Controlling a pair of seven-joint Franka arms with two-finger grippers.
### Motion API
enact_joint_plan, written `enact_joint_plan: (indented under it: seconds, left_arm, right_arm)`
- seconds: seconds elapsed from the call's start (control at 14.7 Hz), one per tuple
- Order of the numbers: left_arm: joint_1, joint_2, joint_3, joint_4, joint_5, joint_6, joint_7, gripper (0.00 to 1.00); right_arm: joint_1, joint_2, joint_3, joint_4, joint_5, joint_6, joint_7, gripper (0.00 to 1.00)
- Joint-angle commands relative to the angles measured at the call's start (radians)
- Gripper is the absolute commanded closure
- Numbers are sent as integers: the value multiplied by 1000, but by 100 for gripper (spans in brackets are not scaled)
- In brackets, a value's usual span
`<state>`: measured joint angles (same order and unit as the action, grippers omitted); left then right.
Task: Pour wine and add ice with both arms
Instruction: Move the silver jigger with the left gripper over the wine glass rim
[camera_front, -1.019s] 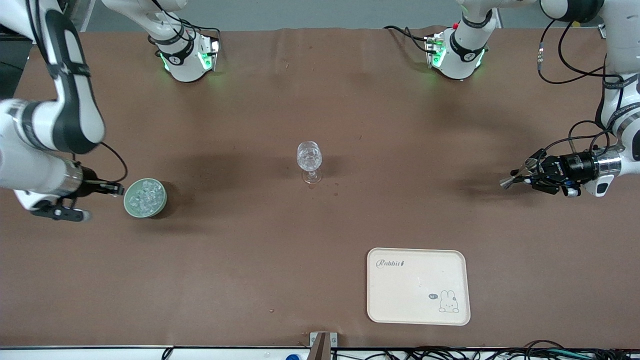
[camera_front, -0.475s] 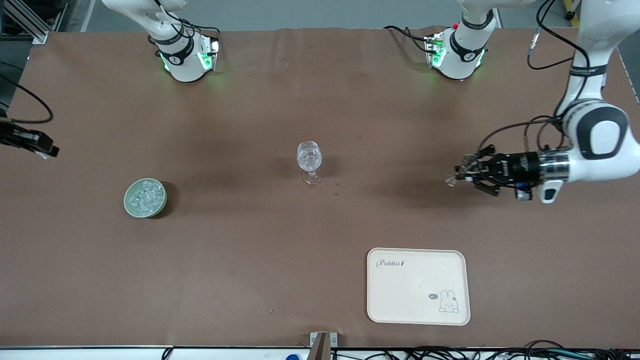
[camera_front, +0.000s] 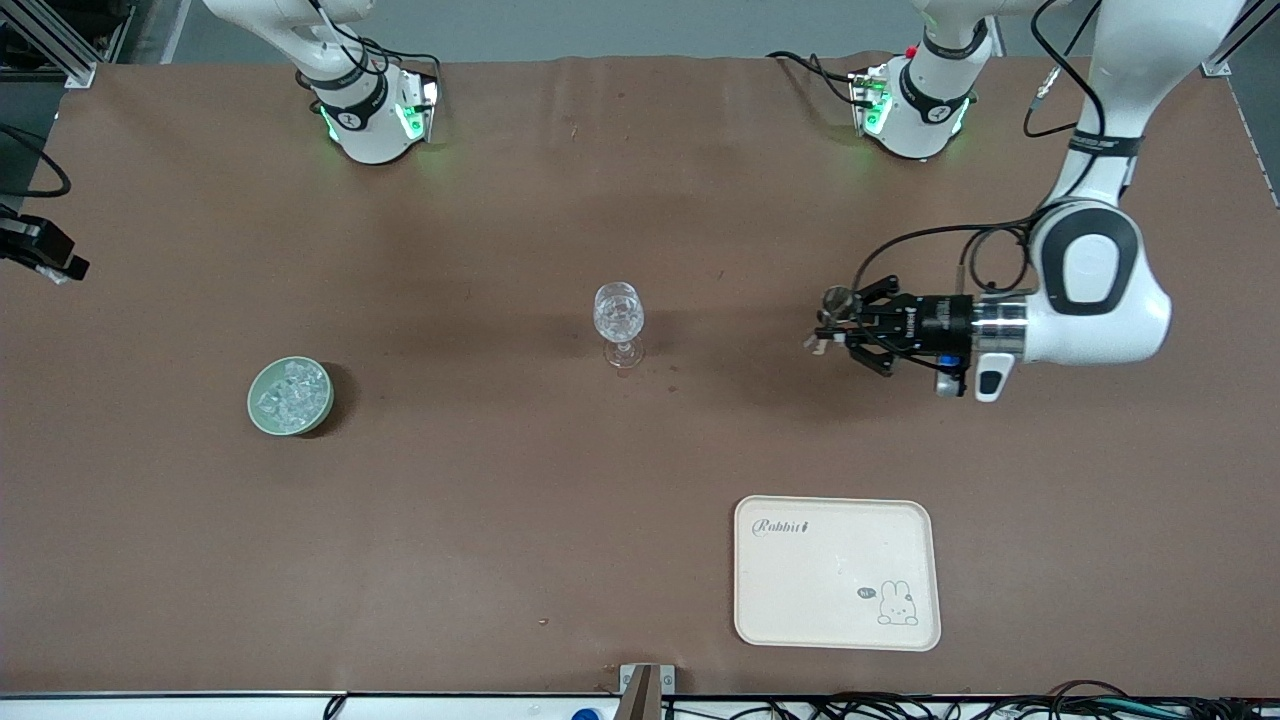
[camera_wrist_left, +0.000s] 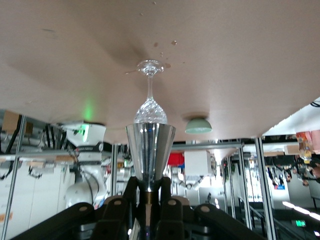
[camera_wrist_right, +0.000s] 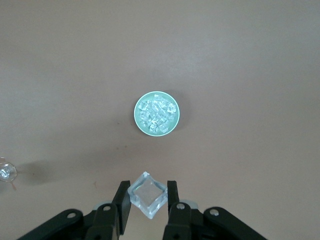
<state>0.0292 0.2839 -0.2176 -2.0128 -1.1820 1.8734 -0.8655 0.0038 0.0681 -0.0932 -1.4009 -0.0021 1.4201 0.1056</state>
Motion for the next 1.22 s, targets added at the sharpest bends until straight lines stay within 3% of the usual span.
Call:
enact_joint_plan:
  seconds: [0.0, 0.14, 0.41, 0.75, 0.88, 1.15]
  left_arm:
    - [9, 3, -150, -3, 2, 168, -65, 100]
    - [11, 14, -232, 5, 2, 274, -142, 100]
    - [-8, 63, -330, 9, 8, 473, -170, 100]
    - [-28, 86, -401, 11, 33, 624, -196, 100]
    - [-28, 113, -436, 34, 115, 653, -263, 100]
    - [-44, 184, -465, 109, 457, 673, -560, 100]
  right_arm:
    - [-4, -28, 13, -26, 17, 3, 5, 99]
    - [-24, -27, 33, -26, 17, 7, 5, 99]
    - [-28, -27, 50, -26, 17, 7, 9, 99]
    - [-18, -25, 50, -26, 17, 2, 14, 99]
    - [-19, -27, 50, -26, 17, 0, 14, 99]
    - [-19, -27, 50, -26, 19, 0, 14, 99]
